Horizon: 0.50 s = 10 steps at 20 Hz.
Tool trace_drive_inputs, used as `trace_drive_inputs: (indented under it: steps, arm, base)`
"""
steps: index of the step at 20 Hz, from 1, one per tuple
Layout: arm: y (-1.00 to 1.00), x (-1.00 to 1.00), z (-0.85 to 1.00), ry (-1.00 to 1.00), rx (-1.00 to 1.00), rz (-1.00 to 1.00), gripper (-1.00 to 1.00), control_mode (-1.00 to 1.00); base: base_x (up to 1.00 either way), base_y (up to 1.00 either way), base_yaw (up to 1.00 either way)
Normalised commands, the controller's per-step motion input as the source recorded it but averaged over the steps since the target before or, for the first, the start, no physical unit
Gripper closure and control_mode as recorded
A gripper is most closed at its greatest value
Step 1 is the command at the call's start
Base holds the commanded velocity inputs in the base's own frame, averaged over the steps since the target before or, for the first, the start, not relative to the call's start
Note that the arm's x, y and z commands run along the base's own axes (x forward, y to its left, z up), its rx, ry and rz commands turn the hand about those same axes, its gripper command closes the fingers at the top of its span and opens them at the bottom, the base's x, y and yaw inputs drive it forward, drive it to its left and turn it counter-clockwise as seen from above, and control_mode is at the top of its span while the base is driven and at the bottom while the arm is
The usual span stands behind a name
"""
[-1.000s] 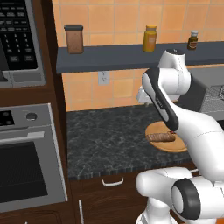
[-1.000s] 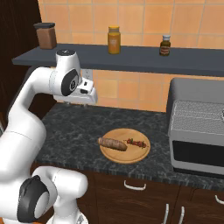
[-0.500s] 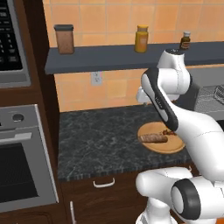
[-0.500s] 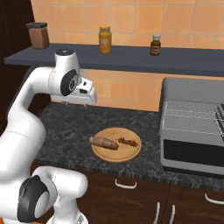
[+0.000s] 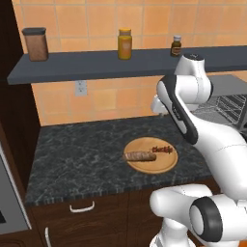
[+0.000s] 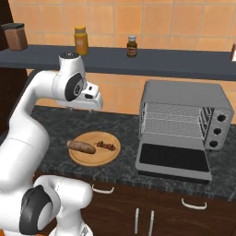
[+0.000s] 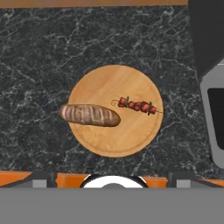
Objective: Pick up the kebab skewer and baguette bread, and place them inside the toaster oven. Close the toaster oven door and start by setting the timer.
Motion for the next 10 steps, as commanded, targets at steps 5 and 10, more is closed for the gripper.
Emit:
trace_drive_inputs:
  steps: [5,10]
  arm:
    - [0.00,0.00,0.00,0.00,0.00,0.00,-1.00,1.00]
    - [0.00,0.00,0.00,0.00,0.00,0.00,-1.00,1.00]
  base:
    - [0.03,-0.29,0.00]
    - [0.00,0.00,0.00]
